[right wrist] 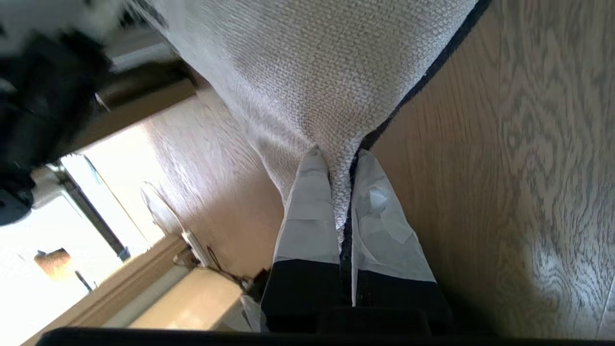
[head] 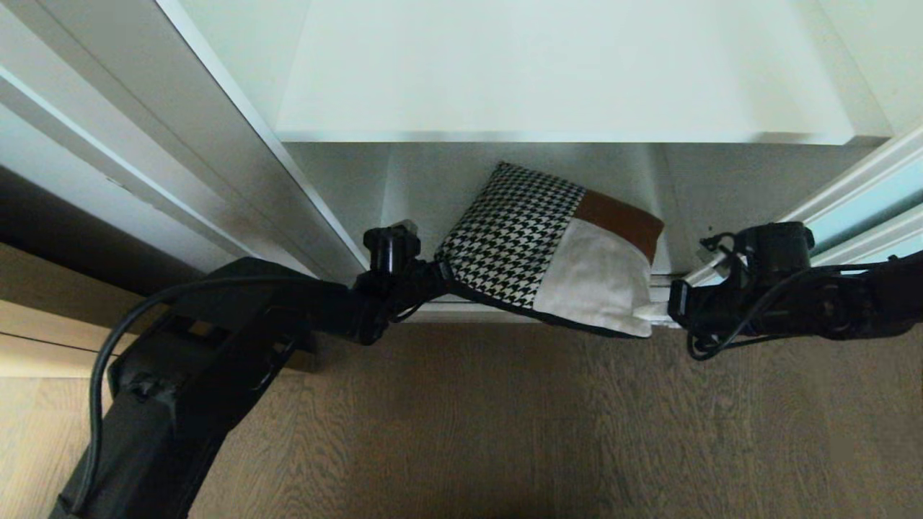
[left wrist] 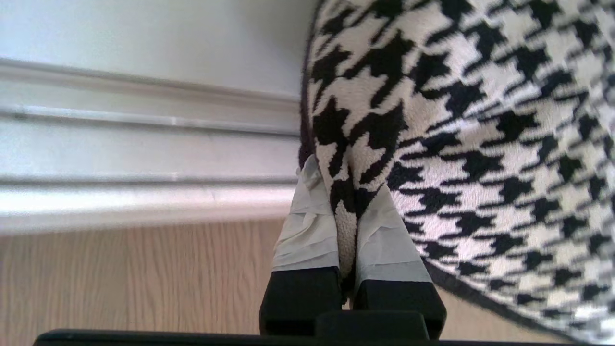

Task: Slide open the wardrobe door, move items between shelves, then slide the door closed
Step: Place the pillow on the higher shelf

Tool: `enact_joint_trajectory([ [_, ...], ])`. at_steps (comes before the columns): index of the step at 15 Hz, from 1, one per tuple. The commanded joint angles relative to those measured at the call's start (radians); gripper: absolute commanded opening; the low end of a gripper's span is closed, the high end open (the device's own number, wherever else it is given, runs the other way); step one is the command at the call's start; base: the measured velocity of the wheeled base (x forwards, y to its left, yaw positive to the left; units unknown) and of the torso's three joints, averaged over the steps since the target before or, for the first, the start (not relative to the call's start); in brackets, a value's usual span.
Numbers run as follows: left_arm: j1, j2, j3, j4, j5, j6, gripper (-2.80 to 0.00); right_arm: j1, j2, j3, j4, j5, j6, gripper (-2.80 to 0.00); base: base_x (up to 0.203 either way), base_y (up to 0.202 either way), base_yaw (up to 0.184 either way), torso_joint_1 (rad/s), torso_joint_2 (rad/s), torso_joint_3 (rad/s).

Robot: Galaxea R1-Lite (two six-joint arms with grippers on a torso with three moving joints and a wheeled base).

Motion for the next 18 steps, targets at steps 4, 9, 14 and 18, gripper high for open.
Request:
enact_joint_trajectory([
  [4,-0.045,-0.207,0.186,-0.038,-0.057,-0.019,-2.8,0.0,-0.134,0.004,-0.003,-0.002,0.025,-2.8,0.0,0.0,0.0,0.0,0.0,0.0],
  [9,-0.077,-0.334,0.282,-0.085,-0.058,-0.038,-2.8,-0.007,-0.269,0.01,0.048,-0.002,0.029,-2.8,0.0,0.0,0.0,0.0,0.0,0.0],
  [14,-0.121,-0.497,0.391,-0.032,-0.058,-0.062,-2.8,-0.007,-0.414,0.05,0.133,-0.003,0.028,-2.8,0.0,0.0,0.0,0.0,0.0,0.0],
  [18,-0.146,-0.654,0.42,0.113,-0.063,-0.094,-2.8,-0.002,-0.54,0.065,0.241,-0.002,0.029,-2.8,0.0,0.0,0.0,0.0,0.0,0.0],
])
